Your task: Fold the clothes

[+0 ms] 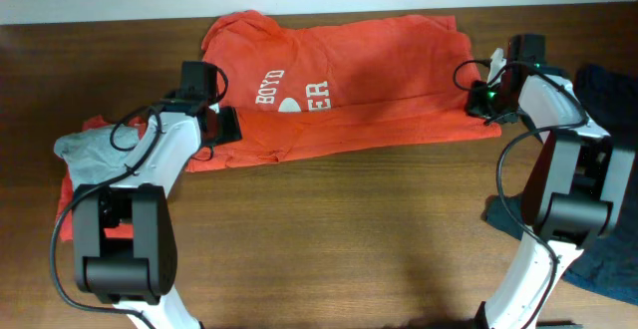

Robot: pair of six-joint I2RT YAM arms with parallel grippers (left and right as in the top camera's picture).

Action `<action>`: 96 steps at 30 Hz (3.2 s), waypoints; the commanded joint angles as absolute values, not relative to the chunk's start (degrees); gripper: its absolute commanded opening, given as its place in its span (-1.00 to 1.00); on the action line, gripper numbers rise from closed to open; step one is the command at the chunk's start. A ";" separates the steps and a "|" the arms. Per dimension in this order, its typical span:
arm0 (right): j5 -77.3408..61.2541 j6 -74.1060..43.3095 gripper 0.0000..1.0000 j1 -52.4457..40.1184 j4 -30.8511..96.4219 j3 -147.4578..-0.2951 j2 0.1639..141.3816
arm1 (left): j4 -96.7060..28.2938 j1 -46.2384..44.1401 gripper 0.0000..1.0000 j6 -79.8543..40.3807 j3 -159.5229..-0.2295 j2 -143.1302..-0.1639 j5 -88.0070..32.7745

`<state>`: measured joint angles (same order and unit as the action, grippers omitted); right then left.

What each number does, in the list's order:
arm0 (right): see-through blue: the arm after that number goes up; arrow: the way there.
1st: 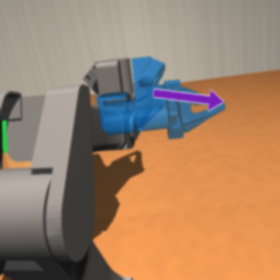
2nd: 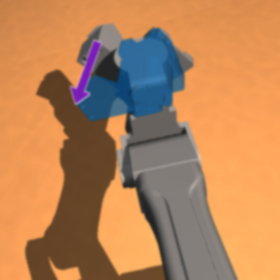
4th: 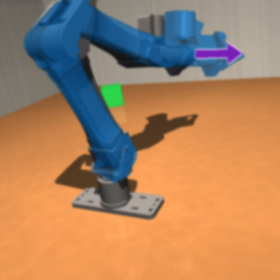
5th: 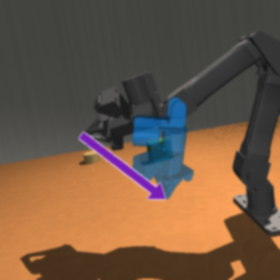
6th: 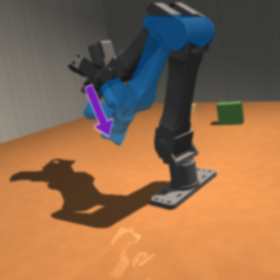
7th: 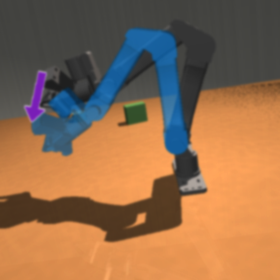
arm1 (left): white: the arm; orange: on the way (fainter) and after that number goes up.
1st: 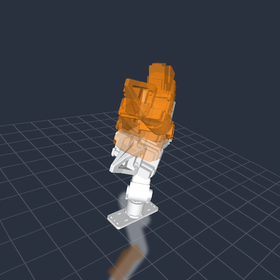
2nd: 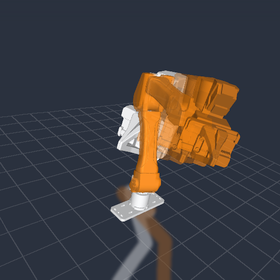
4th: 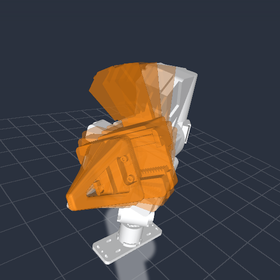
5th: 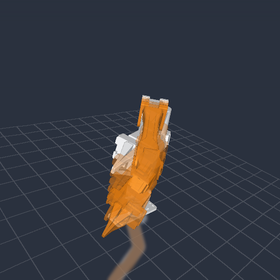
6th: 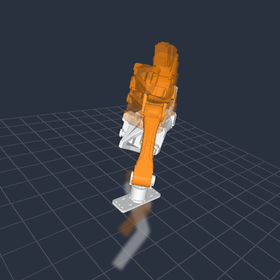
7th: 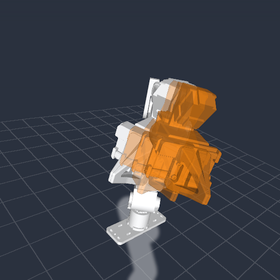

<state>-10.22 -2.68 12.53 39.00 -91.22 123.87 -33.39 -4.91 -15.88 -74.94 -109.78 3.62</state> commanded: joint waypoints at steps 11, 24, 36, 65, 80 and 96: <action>-3.14 -1.74 -0.22 12.49 53.71 -92.09 127.57 | -40.10 -4.56 0.11 -14.48 -72.99 -118.50 2.83; 0.30 -2.02 -0.22 12.49 73.01 -92.05 127.57 | -59.09 -3.90 -0.02 -14.48 -72.99 -118.50 3.05; -5.76 -1.93 -0.27 12.27 69.04 -96.01 122.96 | -55.27 -3.90 0.00 -14.50 -73.01 -118.50 5.85; -5.48 1.32 0.01 12.34 57.01 -97.69 131.66 | -54.65 -3.90 0.01 -14.50 -73.01 -118.50 5.82; 2.07 -0.89 -0.17 12.45 72.62 -97.38 131.68 | -58.00 -3.90 0.01 -13.65 -73.01 -118.50 9.52; 3.51 -2.90 -0.92 16.05 77.67 -97.38 131.68 | -61.14 -2.46 0.01 -13.65 -73.01 -118.50 14.63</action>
